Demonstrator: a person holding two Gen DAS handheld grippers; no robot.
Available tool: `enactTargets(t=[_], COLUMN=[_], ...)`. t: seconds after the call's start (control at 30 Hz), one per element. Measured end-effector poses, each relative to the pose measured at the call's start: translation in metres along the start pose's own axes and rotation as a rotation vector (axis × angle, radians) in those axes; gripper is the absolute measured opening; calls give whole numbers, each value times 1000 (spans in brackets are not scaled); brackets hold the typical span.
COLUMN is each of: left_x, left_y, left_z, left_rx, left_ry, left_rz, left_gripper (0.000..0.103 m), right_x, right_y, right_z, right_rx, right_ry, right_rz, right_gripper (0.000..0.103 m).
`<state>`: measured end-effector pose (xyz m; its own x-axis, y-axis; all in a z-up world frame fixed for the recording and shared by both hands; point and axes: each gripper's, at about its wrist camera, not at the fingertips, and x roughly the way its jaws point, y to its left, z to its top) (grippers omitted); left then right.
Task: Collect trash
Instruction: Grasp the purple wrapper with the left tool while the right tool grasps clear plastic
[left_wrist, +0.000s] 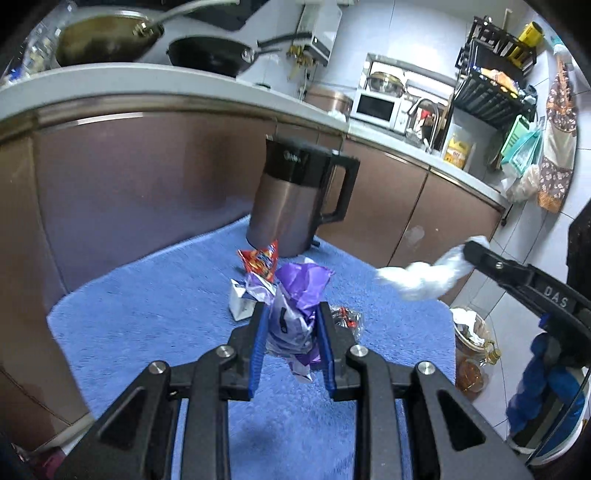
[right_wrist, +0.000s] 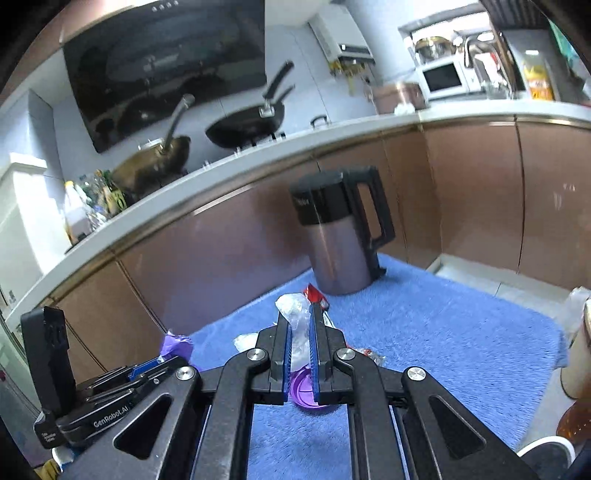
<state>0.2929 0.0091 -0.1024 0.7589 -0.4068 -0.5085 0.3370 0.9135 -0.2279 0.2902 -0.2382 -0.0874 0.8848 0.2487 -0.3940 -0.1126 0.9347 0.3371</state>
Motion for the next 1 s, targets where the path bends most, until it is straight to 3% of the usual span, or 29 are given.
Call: enactTargets(t=[0.27, 0.5, 0.73, 1.0], left_x=[-62, -106, -121, -103], left_y=[4, -2, -23, -55], left_z=[0, -7, -12, -20], left_rx=[-6, 0, 29, 67], left_ry=[-94, -149, -172, -120], left_rz=[11, 6, -10, -40], left_gripper=[24, 24, 24, 24], right_x=[-87, -160, -230, -270], right_y=[3, -21, -58, -98], right_z=[5, 0, -12, -35], right_rx=[-1, 42, 98, 134], right_ry=[-120, -219, -309, -328], right_rz=[-45, -128, -248, -390], right_gripper=[8, 8, 8, 8])
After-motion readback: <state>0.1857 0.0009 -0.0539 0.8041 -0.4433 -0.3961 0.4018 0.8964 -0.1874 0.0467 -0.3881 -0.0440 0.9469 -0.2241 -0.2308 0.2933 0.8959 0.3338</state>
